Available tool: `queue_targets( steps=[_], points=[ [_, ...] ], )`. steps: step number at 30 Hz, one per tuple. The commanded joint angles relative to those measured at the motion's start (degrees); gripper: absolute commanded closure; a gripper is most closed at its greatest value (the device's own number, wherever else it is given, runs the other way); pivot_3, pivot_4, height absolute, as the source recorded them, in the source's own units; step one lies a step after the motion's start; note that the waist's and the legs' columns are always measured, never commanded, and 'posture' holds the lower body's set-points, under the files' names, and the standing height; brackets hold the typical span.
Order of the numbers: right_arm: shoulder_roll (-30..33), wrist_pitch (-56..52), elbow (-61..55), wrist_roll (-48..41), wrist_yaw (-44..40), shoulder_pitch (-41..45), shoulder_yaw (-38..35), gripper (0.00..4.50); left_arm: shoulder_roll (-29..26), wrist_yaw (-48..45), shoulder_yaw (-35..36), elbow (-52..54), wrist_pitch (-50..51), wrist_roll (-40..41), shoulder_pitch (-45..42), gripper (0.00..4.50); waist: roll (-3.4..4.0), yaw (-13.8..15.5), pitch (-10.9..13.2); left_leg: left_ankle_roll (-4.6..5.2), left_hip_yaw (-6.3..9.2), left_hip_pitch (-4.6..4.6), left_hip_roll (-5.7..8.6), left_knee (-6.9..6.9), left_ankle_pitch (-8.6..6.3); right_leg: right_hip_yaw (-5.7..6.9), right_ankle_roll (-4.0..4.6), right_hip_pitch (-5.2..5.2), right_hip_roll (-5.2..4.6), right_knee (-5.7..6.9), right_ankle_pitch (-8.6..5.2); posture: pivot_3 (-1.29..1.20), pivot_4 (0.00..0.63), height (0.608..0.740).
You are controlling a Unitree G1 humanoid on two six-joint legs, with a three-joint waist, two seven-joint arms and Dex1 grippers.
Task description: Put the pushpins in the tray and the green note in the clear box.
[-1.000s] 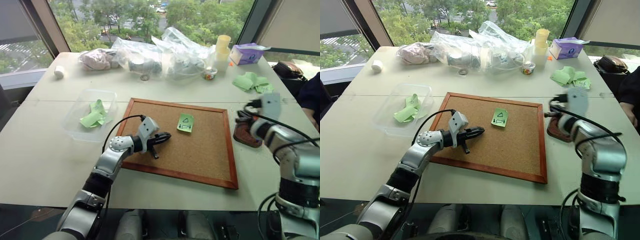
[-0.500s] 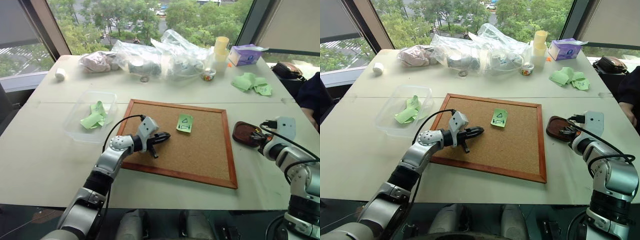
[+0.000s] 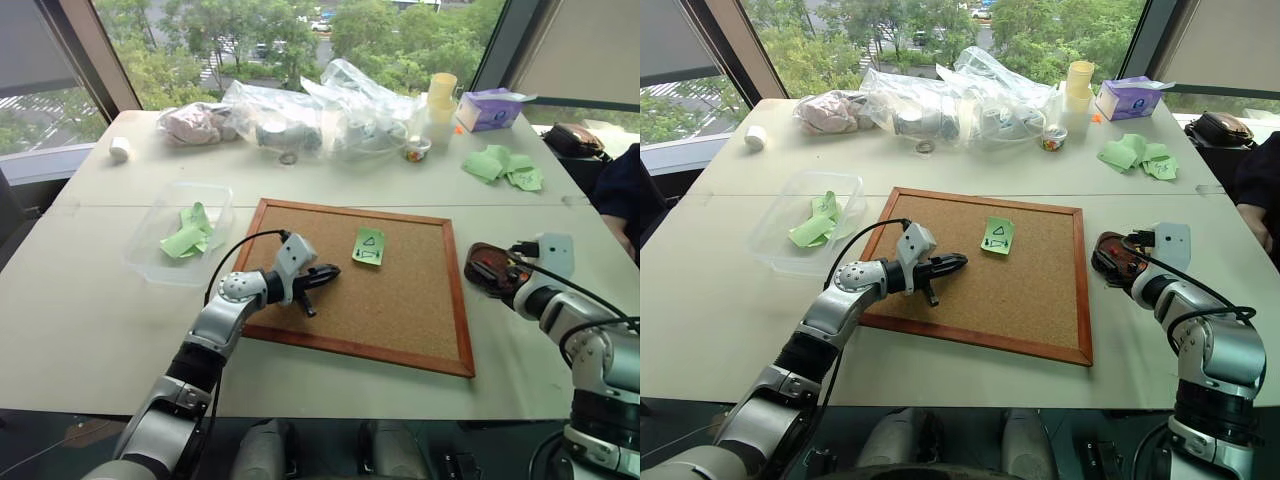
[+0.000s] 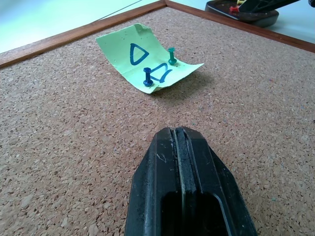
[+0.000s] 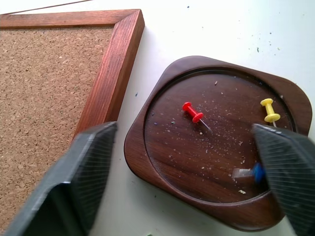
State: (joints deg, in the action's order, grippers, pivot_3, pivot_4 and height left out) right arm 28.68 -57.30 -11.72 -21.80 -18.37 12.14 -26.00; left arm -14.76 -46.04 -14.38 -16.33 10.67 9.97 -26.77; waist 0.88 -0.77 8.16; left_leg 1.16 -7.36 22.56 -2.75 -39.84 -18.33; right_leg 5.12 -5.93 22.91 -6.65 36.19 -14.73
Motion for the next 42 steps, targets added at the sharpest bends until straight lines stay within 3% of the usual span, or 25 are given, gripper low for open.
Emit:
queue_targets(
  steps=[1,9,12,15,22,33,36,39,42],
  points=[
    [2.1,-1.2,-6.6,-3.0,-1.4,2.3,0.4,0.05,-1.2,0.9,0.1,-2.9,1.4,-2.0,2.0,4.50,0.00,0.0,0.0,0.00,0.00,0.00,0.00,0.02,0.00,0.00,0.01,0.01,-0.01,0.00,0.00,0.00,0.150,0.740],
    [-1.3,-4.3,-13.1,-7.6,-2.7,7.5,11.0,0.05,-1.1,0.8,0.1,-3.4,1.3,-2.0,1.5,4.50,-0.06,0.0,0.0,0.00,0.00,0.01,0.00,0.10,0.00,0.00,0.04,0.06,-0.04,-0.04,-0.02,0.00,0.150,0.740],
    [-2.2,-1.9,-11.1,-5.5,-2.5,8.6,16.0,0.93,-1.1,0.9,0.1,-3.5,1.3,-2.0,1.3,4.50,-0.07,0.0,0.0,0.00,0.00,0.05,0.01,0.11,0.00,0.00,0.08,0.10,-0.06,-0.05,-0.04,0.00,0.150,0.740],
    [-2.9,0.4,-8.6,-3.8,-2.2,9.7,19.6,2.34,-1.1,1.0,0.2,-3.3,1.4,-1.9,1.3,4.50,-0.08,0.0,0.0,0.00,-0.01,0.10,0.02,0.12,0.00,0.00,0.08,0.16,-0.07,-0.04,-0.03,0.00,0.150,0.740],
    [-4.2,9.8,1.9,2.5,-4.3,13.6,28.0,2.34,-1.5,1.6,0.7,-2.0,1.7,-1.9,2.1,4.50,-0.09,-0.1,0.1,0.00,-0.03,0.10,0.02,0.14,0.00,0.01,0.00,0.18,-0.04,-0.04,0.01,0.00,0.150,0.740],
    [-5.7,15.3,8.1,5.4,-7.5,14.4,30.8,2.34,-2.0,2.5,1.2,-0.1,2.5,-1.7,3.4,4.50,-0.14,-0.4,0.1,-0.02,-0.06,0.11,0.01,0.24,0.01,0.01,-0.03,0.23,-0.02,-0.06,0.02,0.00,0.150,0.740],
    [-5.7,15.6,8.7,6.2,-8.0,14.0,31.6,3.17,-2.2,2.6,1.2,0.3,2.7,-1.7,3.6,4.50,-0.15,-0.4,0.1,-0.05,-0.07,0.10,0.01,0.29,0.03,0.00,-0.02,0.25,-0.02,-0.06,0.02,0.00,0.150,0.740],
    [-5.3,16.5,8.7,7.5,-8.6,13.5,32.8,4.45,-2.2,2.7,1.2,0.2,2.6,-1.7,3.5,4.50,-0.16,-0.4,0.1,-0.05,-0.09,0.10,0.00,0.31,0.03,0.00,-0.02,0.26,-0.02,-0.07,0.02,0.00,0.150,0.740],
    [-5.0,17.1,8.0,8.3,-9.0,13.1,33.1,4.45,-2.2,2.7,1.2,0.1,2.7,-1.7,3.4,4.50,-0.17,-0.4,0.1,-0.06,-0.11,0.08,0.00,0.33,0.04,-0.01,-0.02,0.26,-0.02,-0.08,0.02,0.00,0.150,0.740]
  ],
)
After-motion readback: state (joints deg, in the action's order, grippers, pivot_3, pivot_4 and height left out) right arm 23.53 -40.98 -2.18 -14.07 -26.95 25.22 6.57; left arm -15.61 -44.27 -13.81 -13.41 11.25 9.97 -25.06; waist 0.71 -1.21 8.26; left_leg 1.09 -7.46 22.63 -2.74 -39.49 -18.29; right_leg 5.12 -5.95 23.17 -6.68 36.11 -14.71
